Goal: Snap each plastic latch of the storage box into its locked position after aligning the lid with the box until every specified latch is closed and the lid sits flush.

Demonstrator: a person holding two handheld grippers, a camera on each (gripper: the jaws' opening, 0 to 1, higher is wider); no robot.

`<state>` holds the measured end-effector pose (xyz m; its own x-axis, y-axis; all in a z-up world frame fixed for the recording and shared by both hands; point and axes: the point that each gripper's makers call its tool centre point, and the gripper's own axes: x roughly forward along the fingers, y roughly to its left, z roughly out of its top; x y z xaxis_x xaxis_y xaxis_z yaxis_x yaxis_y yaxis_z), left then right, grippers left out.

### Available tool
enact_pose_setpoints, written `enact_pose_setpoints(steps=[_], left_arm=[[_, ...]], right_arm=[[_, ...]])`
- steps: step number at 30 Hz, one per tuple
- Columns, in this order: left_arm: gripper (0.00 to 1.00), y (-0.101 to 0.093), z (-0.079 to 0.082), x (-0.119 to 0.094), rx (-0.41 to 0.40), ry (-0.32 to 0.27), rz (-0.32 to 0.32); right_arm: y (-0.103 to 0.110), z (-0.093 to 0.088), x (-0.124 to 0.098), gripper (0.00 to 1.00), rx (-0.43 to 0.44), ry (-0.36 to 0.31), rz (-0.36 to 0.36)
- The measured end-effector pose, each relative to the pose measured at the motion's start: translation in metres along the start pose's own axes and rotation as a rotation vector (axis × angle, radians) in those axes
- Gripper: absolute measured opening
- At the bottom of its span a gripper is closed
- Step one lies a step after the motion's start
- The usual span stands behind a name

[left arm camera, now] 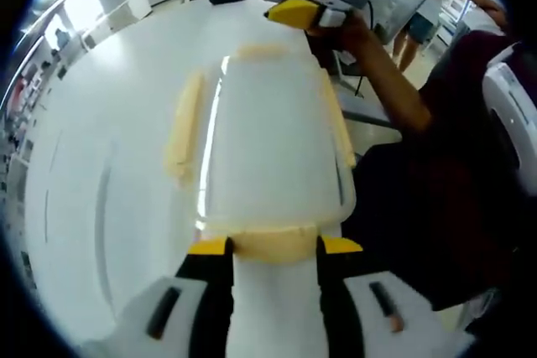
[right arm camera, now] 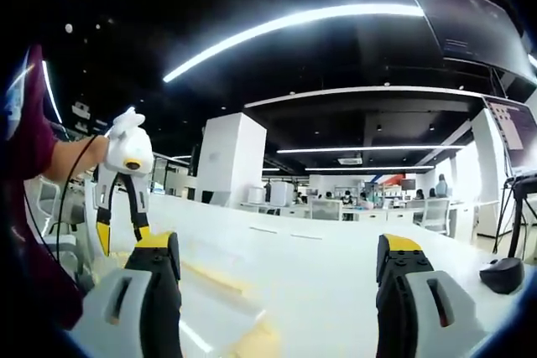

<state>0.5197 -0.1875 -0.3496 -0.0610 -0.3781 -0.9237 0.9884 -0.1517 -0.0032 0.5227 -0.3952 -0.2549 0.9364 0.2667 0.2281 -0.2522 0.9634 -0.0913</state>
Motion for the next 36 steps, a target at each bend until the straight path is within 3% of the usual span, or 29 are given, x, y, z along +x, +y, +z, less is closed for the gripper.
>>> enact_pose_setpoints(steps=[15,36], left_arm=[[0.38,-0.001,-0.014,-0.005,0.000,0.040,-0.002],[0.38,-0.003,-0.034,-0.014,-0.023,0.052,0.005]], right_arm=[[0.001,-0.001,0.000,0.99,-0.001,0.004,0.002],[-0.001,-0.002,-0.002,0.99,-0.006,0.012,-0.002]])
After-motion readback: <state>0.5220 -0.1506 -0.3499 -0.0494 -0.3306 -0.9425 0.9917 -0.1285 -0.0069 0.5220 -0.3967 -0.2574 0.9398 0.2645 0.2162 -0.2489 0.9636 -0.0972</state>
